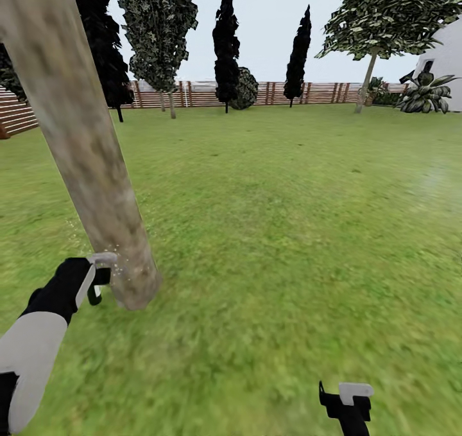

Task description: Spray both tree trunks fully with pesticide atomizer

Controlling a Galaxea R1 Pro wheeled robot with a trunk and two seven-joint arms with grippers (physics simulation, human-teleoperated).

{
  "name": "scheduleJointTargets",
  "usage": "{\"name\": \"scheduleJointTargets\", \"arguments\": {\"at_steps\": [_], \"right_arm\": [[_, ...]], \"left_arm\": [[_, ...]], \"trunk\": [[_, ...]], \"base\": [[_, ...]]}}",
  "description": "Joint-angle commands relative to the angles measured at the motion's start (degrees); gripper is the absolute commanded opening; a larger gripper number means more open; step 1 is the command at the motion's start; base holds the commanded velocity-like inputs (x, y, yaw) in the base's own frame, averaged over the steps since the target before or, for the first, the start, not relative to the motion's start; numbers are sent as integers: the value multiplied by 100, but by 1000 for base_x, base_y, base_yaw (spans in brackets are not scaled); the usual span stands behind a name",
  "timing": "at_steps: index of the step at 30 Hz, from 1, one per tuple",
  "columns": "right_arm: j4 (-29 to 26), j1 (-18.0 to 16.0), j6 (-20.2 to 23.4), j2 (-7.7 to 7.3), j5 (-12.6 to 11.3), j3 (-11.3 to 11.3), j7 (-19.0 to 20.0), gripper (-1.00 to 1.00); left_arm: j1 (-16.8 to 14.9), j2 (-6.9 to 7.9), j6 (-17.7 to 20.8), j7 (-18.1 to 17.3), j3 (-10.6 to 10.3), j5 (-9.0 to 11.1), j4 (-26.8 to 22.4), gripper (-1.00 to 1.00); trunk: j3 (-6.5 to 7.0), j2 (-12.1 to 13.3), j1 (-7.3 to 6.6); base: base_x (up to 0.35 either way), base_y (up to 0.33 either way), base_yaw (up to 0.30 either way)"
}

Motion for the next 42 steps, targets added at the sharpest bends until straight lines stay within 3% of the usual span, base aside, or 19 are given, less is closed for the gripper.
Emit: {"name": "scheduleJointTargets", "arguments": {"at_steps": [1,7,10,14,17,42], "right_arm": [[0,0,0,-2,-1,-2,0,100],[0,0,2,4,1,3,5,100],[0,0,0,4,-1,-3,4,100],[0,0,0,2,-1,-4,2,100],[0,0,0,-4,-1,-4,0,100],[-6,0,2,-14,-1,-4,0,100]], "left_arm": [[-4,84,6,-5,-1,54,6,-100],[-9,326,83,-17,-25,56,12,-100],[-14,343,383,-18,-314,56,-10,-100],[-3,370,538,-18,-541,56,-21,-100],[-2,311,580,-13,-657,64,-28,-100],[14,293,631,11,-659,47,-11,-100]], "trunk": [[0,0,0],[0,0,0],[0,0,0],[0,0,0],[0,0,0],[0,0,0]], "base": [[0,0,0],[0,0,121],[0,0,272],[0,0,95],[56,-90,5],[42,-264,0]]}}
